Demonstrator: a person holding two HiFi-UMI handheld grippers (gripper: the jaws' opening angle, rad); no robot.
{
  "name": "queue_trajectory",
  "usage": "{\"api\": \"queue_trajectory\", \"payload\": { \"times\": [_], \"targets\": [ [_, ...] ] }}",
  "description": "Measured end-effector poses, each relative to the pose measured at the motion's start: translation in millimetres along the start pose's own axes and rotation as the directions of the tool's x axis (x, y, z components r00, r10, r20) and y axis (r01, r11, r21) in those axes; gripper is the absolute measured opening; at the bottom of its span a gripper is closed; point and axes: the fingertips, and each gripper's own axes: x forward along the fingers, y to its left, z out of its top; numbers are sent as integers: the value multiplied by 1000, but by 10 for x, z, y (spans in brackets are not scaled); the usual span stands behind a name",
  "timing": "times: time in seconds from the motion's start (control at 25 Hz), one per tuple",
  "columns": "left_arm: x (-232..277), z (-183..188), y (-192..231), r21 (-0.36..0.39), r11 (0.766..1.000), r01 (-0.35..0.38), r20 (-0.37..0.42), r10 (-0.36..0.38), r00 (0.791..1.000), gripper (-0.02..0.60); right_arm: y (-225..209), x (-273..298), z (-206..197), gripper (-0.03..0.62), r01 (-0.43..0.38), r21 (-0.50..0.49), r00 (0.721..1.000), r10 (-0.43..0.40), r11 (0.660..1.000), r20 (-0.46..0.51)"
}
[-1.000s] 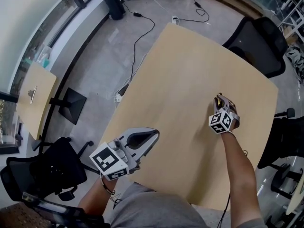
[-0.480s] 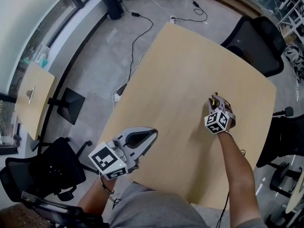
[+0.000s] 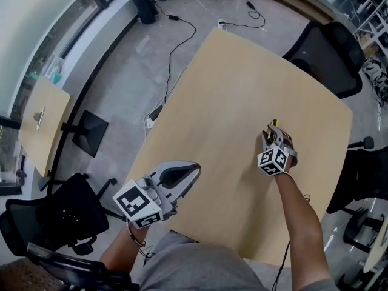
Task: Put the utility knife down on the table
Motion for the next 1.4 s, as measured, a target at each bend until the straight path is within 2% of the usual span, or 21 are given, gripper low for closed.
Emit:
{"api": "queue_trajectory", "payload": {
  "times": [0.2, 0.56, 0.92, 1.12, 1.4],
  "targets": [
    [-28, -36, 9, -5, 1000, -9, 1, 9, 1000, 5, 210, 0, -25, 124, -15, 21, 1000, 15, 1000, 7],
    [-126, -52, -29, -9, 1000, -21, 10, 21, 1000, 5, 386, -79, -59, 171, -32, 154, 999, 25, 988, 42],
    [-273, -98, -158, -3, 1000, -18, 21, 18, 1000, 6, 531, -225, -64, 184, -50, 224, 997, 37, 973, 63],
    [-392, -84, -214, -5, 1000, -17, 33, 17, 999, 5, 653, -296, -12, 195, -79, 241, 996, 67, 967, 57],
    [-514, -103, -292, -9, 1000, -14, 39, 14, 999, 5, 903, -380, 59, 255, -192, 309, 981, 181, 931, 63]
  ]
}}
